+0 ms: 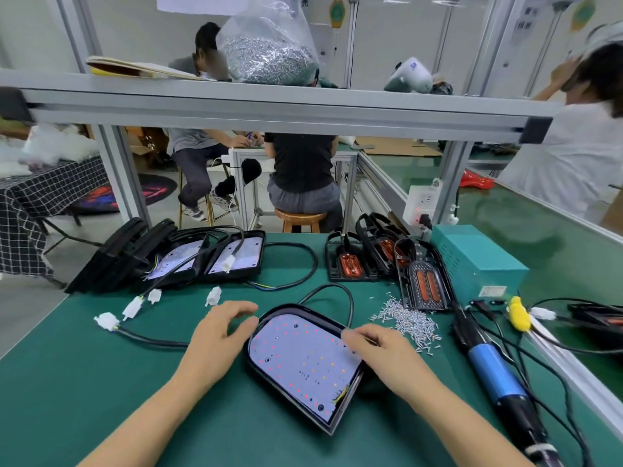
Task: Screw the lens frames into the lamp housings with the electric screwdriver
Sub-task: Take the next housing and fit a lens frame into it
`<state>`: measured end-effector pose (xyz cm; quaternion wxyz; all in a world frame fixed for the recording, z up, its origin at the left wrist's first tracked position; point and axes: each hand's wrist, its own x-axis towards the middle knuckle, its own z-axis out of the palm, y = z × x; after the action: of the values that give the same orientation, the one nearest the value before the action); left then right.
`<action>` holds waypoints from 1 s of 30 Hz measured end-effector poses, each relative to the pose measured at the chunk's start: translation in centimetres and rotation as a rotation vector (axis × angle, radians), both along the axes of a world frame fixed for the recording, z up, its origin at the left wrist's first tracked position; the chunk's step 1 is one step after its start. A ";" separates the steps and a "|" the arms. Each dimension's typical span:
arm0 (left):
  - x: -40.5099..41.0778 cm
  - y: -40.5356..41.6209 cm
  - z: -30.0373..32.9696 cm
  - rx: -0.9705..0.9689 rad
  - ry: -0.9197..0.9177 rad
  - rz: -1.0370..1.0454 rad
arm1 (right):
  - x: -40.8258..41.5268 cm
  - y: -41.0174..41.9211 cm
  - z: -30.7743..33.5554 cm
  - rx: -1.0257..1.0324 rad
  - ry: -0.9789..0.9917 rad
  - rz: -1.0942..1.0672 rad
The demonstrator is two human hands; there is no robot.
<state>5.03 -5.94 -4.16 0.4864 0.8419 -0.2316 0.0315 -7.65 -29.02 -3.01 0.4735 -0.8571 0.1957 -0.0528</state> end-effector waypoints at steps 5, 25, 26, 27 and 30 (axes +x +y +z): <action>-1.1 -1.1 -0.2 0.154 -0.116 -0.068 | 2.0 -4.4 1.0 -0.230 -0.081 -0.215; -4.0 -1.0 -1.0 0.067 -0.161 0.243 | 8.4 -9.9 1.6 -0.723 0.020 -0.449; -4.3 -0.9 -1.2 0.055 -0.140 0.263 | 8.1 -9.8 1.8 -0.702 -0.054 -0.456; -4.5 -0.8 -1.4 0.052 -0.114 0.281 | 7.8 -9.8 2.1 -0.675 -0.134 -0.451; -4.9 -0.8 -1.6 0.108 0.007 0.322 | 7.0 -9.5 3.3 -0.564 -0.342 -0.398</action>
<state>0.17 -6.76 -5.77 0.4298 0.8932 -0.0934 0.0937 -0.68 -38.56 0.27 0.2256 -0.8777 0.2542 -0.3378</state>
